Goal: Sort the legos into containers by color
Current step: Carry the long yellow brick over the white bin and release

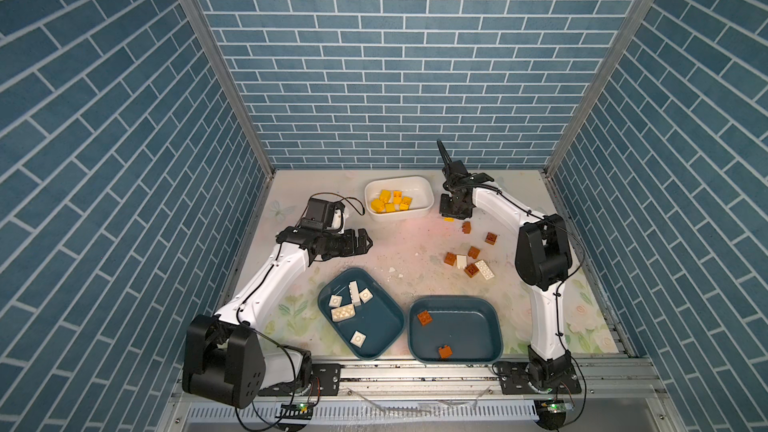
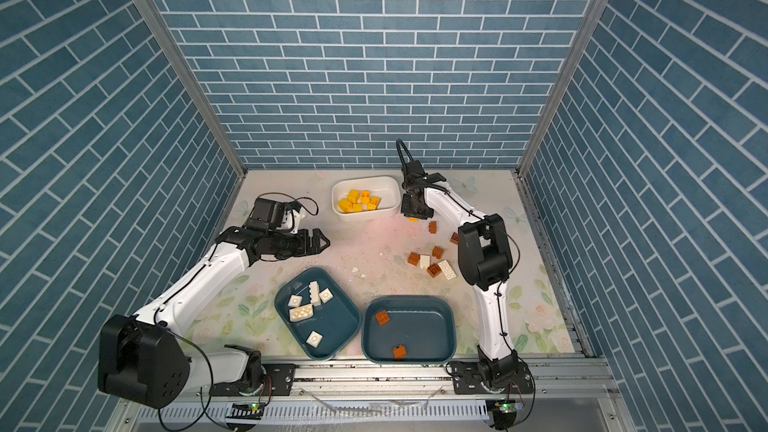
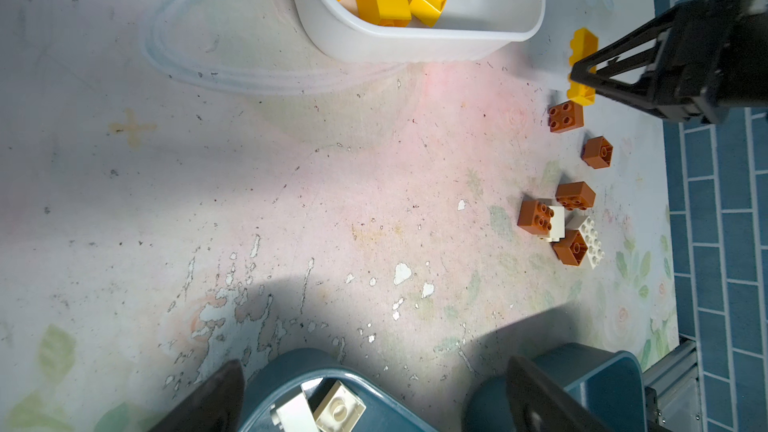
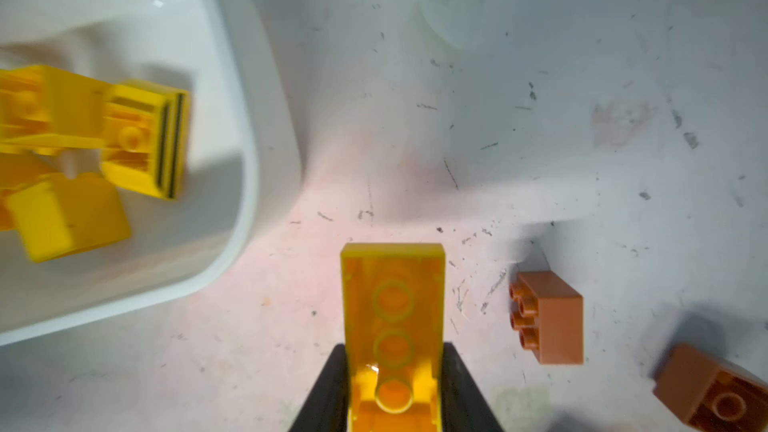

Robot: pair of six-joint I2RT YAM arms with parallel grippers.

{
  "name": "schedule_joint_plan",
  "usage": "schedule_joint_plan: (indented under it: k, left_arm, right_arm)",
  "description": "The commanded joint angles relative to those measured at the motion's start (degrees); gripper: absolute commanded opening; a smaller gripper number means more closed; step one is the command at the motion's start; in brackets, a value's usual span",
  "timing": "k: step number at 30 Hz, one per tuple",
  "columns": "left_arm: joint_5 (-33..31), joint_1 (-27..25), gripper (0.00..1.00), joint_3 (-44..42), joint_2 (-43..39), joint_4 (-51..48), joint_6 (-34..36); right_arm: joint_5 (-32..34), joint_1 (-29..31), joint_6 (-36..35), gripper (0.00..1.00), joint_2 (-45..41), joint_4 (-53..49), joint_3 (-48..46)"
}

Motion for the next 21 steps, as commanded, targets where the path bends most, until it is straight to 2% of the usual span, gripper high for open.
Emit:
schedule_joint_plan:
  k: [1, 5, 10, 15, 18, 21]
  left_arm:
    - [1.6, 1.1, 1.0, -0.4, -1.7, 2.4, -0.6]
    - [2.8, 1.3, 1.0, -2.0, -2.3, 5.5, -2.5]
    - [3.2, 1.4, 1.0, -2.3, -2.5, 6.8, -3.0]
    - [3.2, 1.3, 1.0, -2.6, -2.8, 6.9, -3.2]
    - [3.0, 1.5, 1.0, -2.6, -2.9, 6.8, -2.9]
    - [3.4, 1.7, 1.0, -2.1, -2.3, 7.0, -2.9]
  right_arm:
    - [-2.5, 1.5, -0.6, 0.28, -2.0, 1.0, 2.3]
    - [-5.3, 2.3, -0.8, 0.29, 3.2, 2.5, 9.9]
    - [-6.8, 2.5, -0.8, 0.29, 13.5, 1.5, 24.3]
    - [-9.6, 2.6, -1.9, 0.31, 20.5, 0.9, 33.1]
    - [-10.3, 2.6, -3.1, 0.4, 22.5, 2.2, 35.1]
    - [-11.5, 2.5, -3.9, 0.56, 22.7, 2.6, 36.2]
